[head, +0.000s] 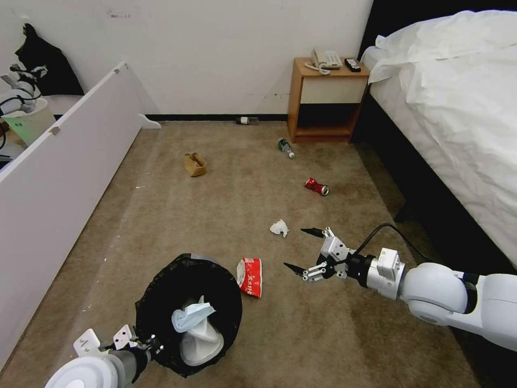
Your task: Pick up the trash bin and place the garbage on the floor into it.
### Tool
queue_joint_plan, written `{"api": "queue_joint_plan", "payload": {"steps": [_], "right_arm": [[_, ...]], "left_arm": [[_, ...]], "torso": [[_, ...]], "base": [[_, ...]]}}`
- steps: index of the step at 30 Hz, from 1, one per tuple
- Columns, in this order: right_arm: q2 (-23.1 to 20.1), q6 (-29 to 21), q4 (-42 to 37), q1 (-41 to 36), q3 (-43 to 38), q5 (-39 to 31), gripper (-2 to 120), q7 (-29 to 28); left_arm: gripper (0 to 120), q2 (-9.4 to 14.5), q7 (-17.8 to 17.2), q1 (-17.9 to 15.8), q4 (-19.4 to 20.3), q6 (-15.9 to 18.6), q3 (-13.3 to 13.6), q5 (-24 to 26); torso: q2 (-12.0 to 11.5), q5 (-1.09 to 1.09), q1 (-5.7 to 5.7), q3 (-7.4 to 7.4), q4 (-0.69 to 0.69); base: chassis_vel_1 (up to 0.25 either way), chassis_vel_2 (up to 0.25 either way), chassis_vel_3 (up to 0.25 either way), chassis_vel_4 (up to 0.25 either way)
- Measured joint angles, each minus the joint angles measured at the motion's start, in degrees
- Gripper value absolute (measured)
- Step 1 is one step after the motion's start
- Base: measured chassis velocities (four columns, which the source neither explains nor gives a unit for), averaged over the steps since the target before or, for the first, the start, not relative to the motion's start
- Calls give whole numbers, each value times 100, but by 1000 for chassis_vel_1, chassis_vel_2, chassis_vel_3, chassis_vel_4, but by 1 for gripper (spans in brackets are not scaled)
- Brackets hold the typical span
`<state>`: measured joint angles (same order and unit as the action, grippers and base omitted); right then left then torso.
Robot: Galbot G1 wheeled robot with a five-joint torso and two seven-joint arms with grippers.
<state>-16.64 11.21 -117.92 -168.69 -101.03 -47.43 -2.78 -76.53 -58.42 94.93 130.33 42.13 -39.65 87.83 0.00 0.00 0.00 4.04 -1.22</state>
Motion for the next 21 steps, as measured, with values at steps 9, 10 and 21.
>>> {"api": "queue_joint_plan", "payload": {"steps": [9,10,21], "right_arm": [[19,16,-23,-1,0,9,100,10],[22,20,-34,-1,2,8,100,11],[23,20,-48,-1,4,29,100,53]], "left_arm": [[0,-21,155,-3,22,0,161,-354],[0,-36,170,-3,34,0,193,-396],[0,-102,200,-17,47,0,256,-523]], "torso": [[0,-1,0,0,0],[0,0,0,0,0],[0,0,0,0,0]], "base": [[0,0,0,0],[0,0,0,0],[0,0,0,0]]}}
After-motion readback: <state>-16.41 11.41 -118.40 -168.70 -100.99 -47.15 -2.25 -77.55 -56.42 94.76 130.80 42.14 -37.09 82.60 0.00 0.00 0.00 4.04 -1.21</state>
